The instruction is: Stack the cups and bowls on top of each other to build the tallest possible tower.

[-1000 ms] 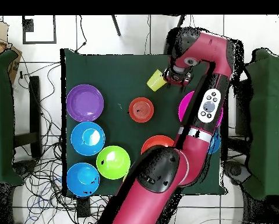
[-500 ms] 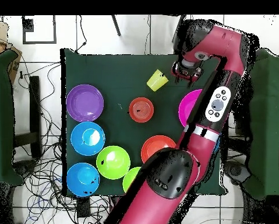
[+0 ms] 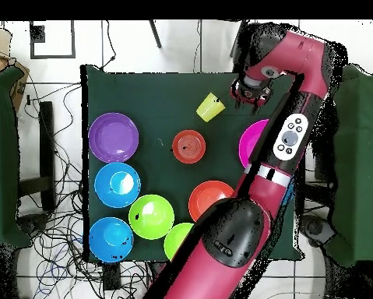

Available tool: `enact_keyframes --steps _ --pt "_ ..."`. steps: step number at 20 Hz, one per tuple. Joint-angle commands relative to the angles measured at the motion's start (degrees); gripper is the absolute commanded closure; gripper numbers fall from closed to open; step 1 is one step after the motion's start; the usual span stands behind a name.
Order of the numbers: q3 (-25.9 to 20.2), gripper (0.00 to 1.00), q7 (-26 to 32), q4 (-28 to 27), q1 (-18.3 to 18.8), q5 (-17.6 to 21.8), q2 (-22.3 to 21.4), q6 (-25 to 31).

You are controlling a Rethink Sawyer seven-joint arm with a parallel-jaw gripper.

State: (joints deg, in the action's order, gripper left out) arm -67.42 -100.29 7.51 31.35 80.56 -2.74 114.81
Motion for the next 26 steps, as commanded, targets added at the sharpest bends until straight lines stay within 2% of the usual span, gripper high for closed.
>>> enact_keyframes --steps 1,7,10,16,18,19,24,26 --pt "-6.85 0.00 16.69 4.13 -0.66 9.64 -2.25 6.23" --pt "-12.16 0.00 15.40 3.60 -0.65 16.10 -3.09 10.87" --pt "-17.21 0.00 15.01 2.80 -0.06 21.03 -2.30 11.59" --pt "-24.23 0.00 18.30 3.00 1.29 29.66 -4.50 16.50" --pt "-26.61 0.00 18.93 2.89 1.72 31.99 -4.67 16.54" --pt "-26.57 0.00 18.71 3.07 1.79 31.79 -4.83 16.43" --pt "-31.24 0.00 20.20 3.13 2.32 38.22 -4.43 17.05" --pt "-31.97 0.00 20.37 3.37 2.36 39.60 -4.80 17.72"
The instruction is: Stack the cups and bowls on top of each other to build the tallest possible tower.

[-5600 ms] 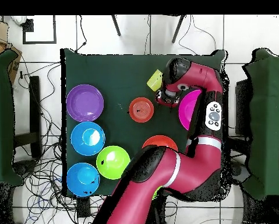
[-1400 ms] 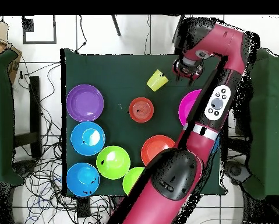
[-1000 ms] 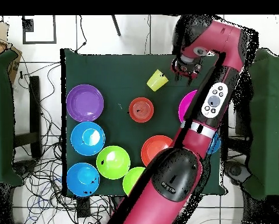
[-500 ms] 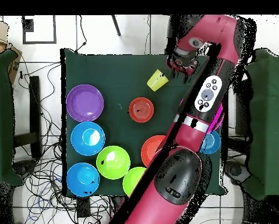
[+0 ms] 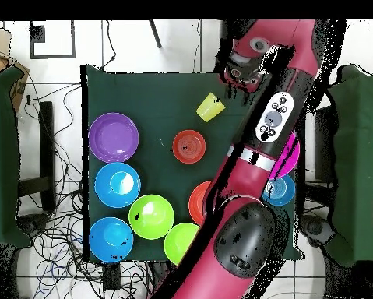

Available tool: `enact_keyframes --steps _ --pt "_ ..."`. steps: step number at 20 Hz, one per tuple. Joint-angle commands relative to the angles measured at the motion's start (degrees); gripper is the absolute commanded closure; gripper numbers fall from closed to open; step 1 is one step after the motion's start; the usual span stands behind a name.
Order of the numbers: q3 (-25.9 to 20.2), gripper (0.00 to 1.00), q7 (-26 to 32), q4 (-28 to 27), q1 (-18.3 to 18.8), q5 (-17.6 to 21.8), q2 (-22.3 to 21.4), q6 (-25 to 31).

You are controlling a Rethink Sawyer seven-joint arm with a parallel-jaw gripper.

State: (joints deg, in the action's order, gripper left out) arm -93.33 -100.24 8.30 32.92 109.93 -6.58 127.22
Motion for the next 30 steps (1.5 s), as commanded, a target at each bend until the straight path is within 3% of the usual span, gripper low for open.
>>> enact_keyframes --steps 1,2,4,6,9,10,15,21,30 --pt "-5.81 0.00 20.48 2.81 0.92 9.90 -1.28 5.46" --pt "-6.05 0.00 20.45 2.94 1.05 9.65 -1.15 4.70" --pt "-2.60 0.00 18.56 4.62 1.61 2.51 -1.27 -0.55" --pt "3.58 0.00 14.33 10.04 3.20 -7.17 -1.32 -8.18" --pt "12.70 0.00 2.89 26.25 8.46 -20.65 -4.02 -15.24" --pt "14.41 0.00 -0.36 30.11 9.48 -23.22 -5.04 -16.09" --pt "20.76 0.00 -9.50 41.83 11.23 -30.69 -11.10 -19.72" --pt "23.20 0.00 -21.19 54.35 14.14 -40.06 -15.85 -27.91" --pt "29.98 0.00 -27.41 61.39 12.67 -45.61 -19.93 -34.45"
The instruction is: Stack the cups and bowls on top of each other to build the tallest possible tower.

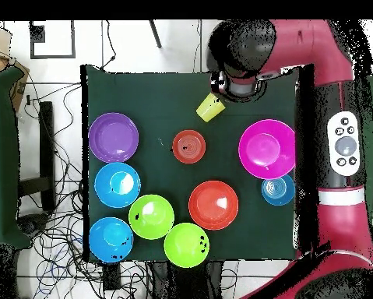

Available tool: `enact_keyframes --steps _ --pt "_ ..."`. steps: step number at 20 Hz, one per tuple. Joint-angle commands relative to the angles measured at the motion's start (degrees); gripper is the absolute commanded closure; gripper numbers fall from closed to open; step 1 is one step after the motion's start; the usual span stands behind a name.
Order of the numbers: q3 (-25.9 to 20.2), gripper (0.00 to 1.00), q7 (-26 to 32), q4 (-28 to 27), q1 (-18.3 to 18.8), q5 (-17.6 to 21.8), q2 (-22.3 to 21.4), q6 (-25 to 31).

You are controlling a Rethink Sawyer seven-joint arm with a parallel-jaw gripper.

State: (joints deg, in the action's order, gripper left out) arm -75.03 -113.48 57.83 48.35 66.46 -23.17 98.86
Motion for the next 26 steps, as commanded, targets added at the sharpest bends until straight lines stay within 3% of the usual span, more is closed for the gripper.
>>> enact_keyframes --steps 1,9,26 --pt "12.35 0.00 -14.89 12.21 -3.14 -2.43 -3.23 -6.65" --pt "17.86 0.00 -17.20 12.70 -5.90 -4.27 0.26 -13.76" --pt "26.82 0.00 -24.85 28.10 -9.82 -15.23 -12.13 -23.11"
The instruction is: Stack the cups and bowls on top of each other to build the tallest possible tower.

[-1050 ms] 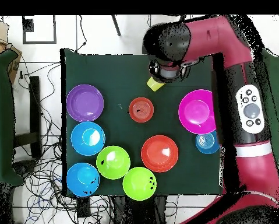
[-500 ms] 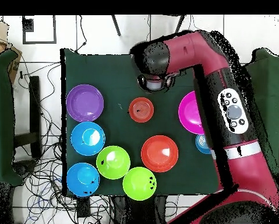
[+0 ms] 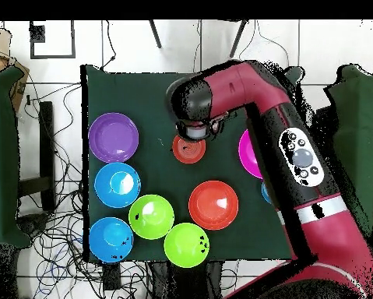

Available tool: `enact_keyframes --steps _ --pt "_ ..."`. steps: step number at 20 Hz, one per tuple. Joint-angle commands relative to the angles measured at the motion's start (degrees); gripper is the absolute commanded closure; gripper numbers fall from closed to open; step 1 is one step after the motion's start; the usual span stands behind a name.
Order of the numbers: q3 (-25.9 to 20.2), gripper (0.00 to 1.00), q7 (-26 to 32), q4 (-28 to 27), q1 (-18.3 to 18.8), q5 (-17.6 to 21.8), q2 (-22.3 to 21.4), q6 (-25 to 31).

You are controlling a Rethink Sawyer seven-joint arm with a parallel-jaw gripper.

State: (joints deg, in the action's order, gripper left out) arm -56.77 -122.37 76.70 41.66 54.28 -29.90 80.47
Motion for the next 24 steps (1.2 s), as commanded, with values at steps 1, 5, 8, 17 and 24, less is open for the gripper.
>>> enact_keyframes --steps 1,5,8,17,24 --pt "9.13 0.00 -16.51 9.95 -3.60 -3.58 -5.93 -5.33" --pt "11.77 0.00 -19.88 12.04 -6.10 -4.20 -6.32 -8.87" --pt "13.39 0.00 -21.59 13.89 -7.58 -5.31 -7.36 -11.10" --pt "16.73 0.00 -21.98 17.77 -10.01 -7.75 -10.31 -16.26" --pt "14.17 0.00 -14.20 27.81 -6.31 -11.59 -13.19 -24.36"
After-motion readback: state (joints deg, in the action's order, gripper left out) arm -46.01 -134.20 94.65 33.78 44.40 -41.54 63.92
